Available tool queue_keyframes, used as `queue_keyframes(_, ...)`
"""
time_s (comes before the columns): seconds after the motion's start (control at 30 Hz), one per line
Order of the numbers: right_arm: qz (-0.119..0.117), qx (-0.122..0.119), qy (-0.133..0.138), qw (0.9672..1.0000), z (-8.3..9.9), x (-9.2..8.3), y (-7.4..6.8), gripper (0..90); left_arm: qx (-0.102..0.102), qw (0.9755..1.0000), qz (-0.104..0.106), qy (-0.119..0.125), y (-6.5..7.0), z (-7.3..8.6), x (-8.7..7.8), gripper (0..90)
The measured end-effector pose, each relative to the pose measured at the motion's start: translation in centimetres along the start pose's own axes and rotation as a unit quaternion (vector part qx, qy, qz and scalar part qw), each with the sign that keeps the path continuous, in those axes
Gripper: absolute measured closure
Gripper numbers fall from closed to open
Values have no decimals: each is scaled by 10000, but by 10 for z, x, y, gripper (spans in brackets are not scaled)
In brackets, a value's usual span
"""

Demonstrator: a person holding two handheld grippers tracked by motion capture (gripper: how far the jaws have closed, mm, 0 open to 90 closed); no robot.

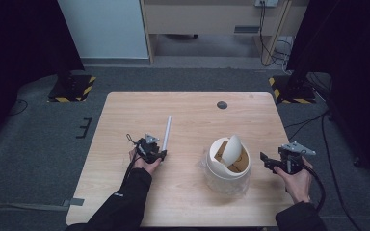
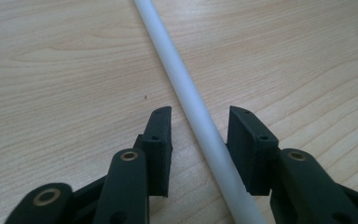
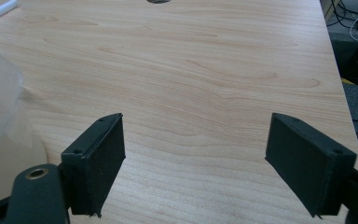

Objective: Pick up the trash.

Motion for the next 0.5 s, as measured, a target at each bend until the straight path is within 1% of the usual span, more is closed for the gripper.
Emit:
queue_keyframes(0.17,-13,2,-23,10000,0,0,0,197,11,10000,-84,-42,-3,1,-1,701)
queue_keyframes(0.3,-18,-10,-43,10000,1,0,0,197,134,9996,-215,-77,-7,3,-2,783)
queue_keyframes(0.4,-25,-13,-60,10000,1,0,0,200,115,9997,-184,-87,-9,3,-2,786)
queue_keyframes(0.5,-27,0,-52,10000,1,0,0,201,71,9999,-149,-24,-10,1,-4,787)
Point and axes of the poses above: each handheld gripper's, and its own axes: x roughly forward along the jaws, z roughly out of its underside, y roughly to its right, the point moved 9 cm from there along x, roughly forward along the jaws, and after that the axes turned 14 degrees about -z, right-handed, at the moved point
